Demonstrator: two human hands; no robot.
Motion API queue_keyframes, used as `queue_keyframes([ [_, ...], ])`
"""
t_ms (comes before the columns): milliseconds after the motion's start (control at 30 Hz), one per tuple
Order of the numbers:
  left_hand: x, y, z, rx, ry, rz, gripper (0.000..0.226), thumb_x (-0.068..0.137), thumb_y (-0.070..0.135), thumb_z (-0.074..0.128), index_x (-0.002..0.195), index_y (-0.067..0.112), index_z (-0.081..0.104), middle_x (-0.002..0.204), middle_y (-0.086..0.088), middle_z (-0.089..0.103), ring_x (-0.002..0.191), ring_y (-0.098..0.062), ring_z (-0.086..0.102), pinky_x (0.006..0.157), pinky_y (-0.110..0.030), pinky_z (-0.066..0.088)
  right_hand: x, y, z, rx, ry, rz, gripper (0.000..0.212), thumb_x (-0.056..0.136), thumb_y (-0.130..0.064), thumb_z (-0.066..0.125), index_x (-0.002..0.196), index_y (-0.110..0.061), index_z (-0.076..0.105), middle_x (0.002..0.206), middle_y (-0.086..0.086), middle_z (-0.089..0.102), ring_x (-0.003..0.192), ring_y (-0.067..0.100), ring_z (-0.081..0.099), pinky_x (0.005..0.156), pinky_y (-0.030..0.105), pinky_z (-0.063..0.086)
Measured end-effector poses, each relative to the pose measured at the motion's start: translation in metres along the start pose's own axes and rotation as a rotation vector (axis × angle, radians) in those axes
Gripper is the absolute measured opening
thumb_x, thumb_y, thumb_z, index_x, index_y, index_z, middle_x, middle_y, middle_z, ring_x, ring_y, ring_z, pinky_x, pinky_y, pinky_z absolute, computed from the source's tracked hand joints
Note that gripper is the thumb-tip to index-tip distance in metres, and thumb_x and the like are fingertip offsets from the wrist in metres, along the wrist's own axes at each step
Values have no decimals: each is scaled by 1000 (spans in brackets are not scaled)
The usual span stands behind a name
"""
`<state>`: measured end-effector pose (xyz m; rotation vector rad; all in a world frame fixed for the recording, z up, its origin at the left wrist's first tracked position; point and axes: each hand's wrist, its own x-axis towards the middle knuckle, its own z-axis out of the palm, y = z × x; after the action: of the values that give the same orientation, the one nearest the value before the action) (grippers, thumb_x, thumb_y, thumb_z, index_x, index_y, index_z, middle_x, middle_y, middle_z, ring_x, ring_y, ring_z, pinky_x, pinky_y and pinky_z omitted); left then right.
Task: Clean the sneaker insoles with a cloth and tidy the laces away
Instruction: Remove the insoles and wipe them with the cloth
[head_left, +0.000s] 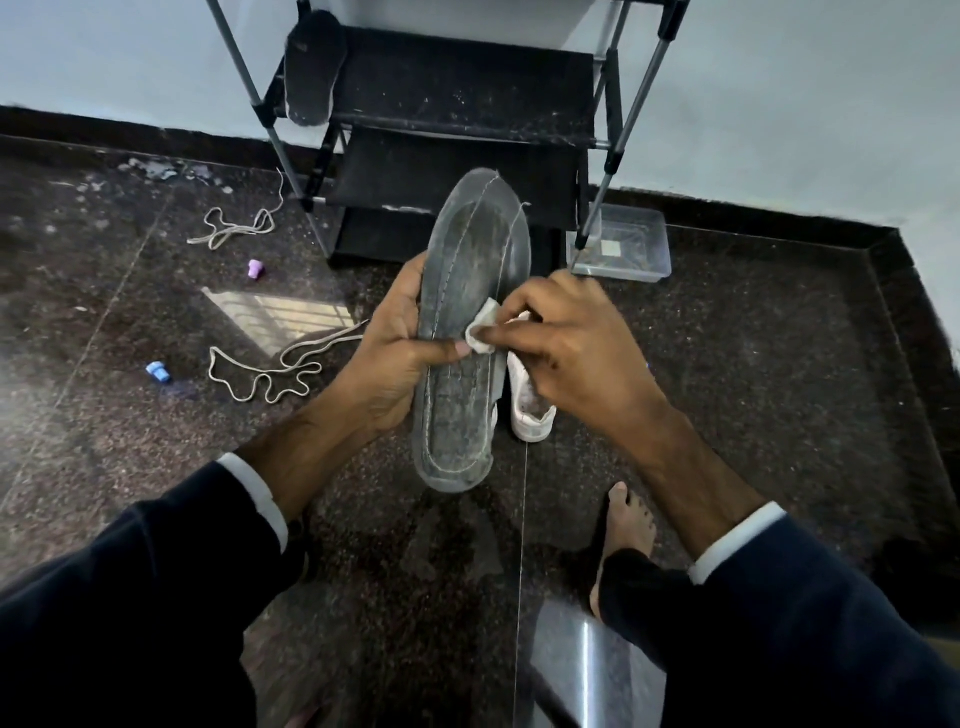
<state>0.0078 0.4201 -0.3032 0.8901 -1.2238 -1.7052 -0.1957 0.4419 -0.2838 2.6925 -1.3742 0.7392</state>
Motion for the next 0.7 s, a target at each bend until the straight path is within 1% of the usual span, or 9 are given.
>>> queue_keyframes([
  [100, -1, 1, 1, -1, -10, 1, 83, 79, -27, 57, 150, 10, 33, 124, -11, 63, 112, -23, 64, 88, -36, 57, 0, 15, -4, -16, 118, 128, 23, 89, -18, 74, 111, -25, 79, 100, -3, 67, 90, 23, 58, 74, 40, 41],
  [167, 0, 2, 3, 1, -12, 13, 83, 80, -29, 53, 151, 8, 32, 124, -9, 64, 112, -21, 65, 87, -33, 57, -2, 19, -7, 16, 175, 195, 21, 92, -18, 72, 111, -25, 79, 100, -3, 67, 91, 22, 58, 78, 42, 42],
  [233, -1, 2, 2, -7, -4, 21, 83, 80, -29, 54, 151, 7, 30, 124, -10, 63, 112, -22, 65, 87, -33, 57, -3, 15, -5, 66, 168, 158, 22, 91, -15, 73, 111, -22, 79, 101, -1, 67, 91, 23, 58, 78, 41, 43],
  [333, -1, 2, -1, -1, 12, 23, 81, 80, -26, 57, 150, 4, 29, 121, -13, 62, 108, -23, 65, 86, -34, 57, -2, 6, -4, 79, 55, 4, 30, 87, -7, 76, 113, -21, 79, 101, 1, 66, 90, 24, 56, 74, 40, 43],
  [400, -1, 1, -1, -13, 8, 18, 81, 80, -27, 56, 150, 3, 29, 121, -13, 62, 110, -23, 65, 87, -35, 57, -1, 9, -6, 46, 56, 10, 30, 87, -8, 76, 112, -24, 79, 101, 0, 66, 90, 24, 57, 73, 42, 43],
  [467, 0, 2, 0, -27, 8, 13, 81, 80, -29, 53, 151, 5, 30, 123, -11, 63, 113, -23, 65, 88, -35, 57, -1, 20, -7, 20, 128, 110, 24, 89, -14, 74, 110, -25, 79, 100, -1, 67, 90, 24, 58, 75, 42, 43],
  [533, -1, 4, 1, -41, -22, 13, 81, 80, -28, 53, 151, 6, 30, 122, -9, 64, 112, -22, 65, 88, -34, 57, -5, 30, -7, 6, 175, 219, 20, 89, -13, 73, 107, -21, 79, 98, 0, 66, 91, 24, 58, 78, 46, 46],
  [600, -2, 6, 3, -35, -41, 11, 80, 80, -26, 54, 150, 7, 31, 119, -8, 65, 111, -22, 66, 87, -34, 57, -7, 32, -8, 102, 215, 296, 18, 88, -11, 74, 104, -16, 79, 97, 1, 65, 93, 23, 58, 79, 49, 50],
  [700, -1, 5, 1, -45, 4, 7, 79, 82, -27, 53, 150, 6, 31, 122, -12, 64, 113, -25, 65, 88, -36, 57, -2, 23, -13, 445, 299, 510, 21, 88, -8, 75, 107, -16, 78, 99, 5, 67, 93, 16, 60, 80, 32, 54],
])
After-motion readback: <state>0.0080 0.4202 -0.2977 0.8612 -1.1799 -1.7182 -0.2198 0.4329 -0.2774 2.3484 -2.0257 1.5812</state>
